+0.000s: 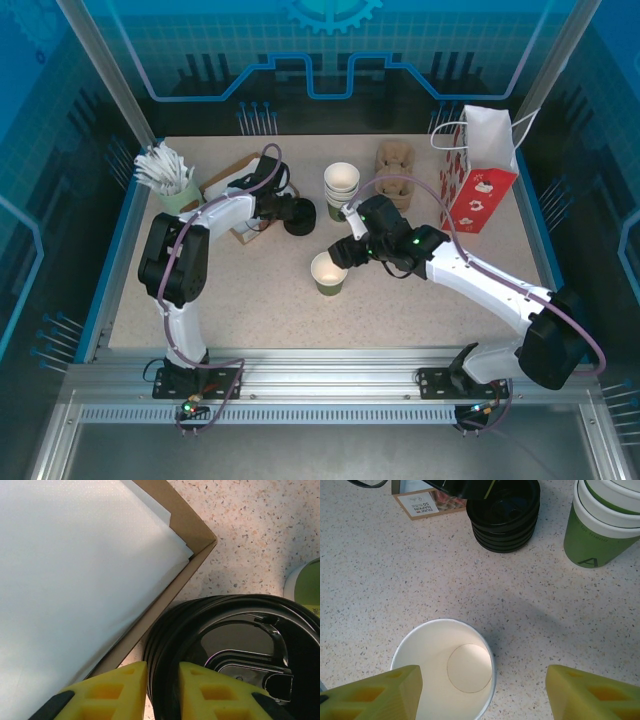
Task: Pack the takeout coffee
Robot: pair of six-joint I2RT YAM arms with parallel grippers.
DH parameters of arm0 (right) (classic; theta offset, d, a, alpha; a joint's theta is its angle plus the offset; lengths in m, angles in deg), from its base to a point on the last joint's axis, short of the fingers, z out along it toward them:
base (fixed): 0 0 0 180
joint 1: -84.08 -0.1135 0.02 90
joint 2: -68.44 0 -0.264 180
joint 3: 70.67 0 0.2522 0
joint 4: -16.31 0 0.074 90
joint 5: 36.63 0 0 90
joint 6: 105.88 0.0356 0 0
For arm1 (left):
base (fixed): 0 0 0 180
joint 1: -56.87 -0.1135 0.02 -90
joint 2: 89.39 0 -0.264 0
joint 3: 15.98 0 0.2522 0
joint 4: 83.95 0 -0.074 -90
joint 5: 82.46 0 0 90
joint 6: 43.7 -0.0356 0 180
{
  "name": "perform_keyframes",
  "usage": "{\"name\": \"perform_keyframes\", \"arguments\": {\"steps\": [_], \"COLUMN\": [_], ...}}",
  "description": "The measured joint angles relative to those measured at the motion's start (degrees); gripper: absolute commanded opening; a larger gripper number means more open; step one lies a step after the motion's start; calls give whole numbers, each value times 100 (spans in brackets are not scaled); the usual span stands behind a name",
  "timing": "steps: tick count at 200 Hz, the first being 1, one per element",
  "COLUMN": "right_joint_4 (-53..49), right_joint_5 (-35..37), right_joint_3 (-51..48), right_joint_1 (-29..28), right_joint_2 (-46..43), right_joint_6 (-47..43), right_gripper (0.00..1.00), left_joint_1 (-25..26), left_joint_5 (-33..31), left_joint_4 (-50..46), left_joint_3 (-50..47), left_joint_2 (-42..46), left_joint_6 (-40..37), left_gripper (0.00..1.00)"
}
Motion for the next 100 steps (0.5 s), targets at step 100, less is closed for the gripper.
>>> {"name": "perform_keyframes", "arguments": {"steps": [100], "right_joint_4": [-37], "right_joint_5": [4], "right_joint_3": [-24], "right_joint_1": [0], "right_joint_2": [2], "right_joint_6": [2], "right_gripper": [68], "left_joint_1": [0], "left_joint_5": [0], "left_joint_4": [2], "left_joint_3": [0], "left_joint_2": [2], "left_joint_6": [0], "left_gripper": [15]}}
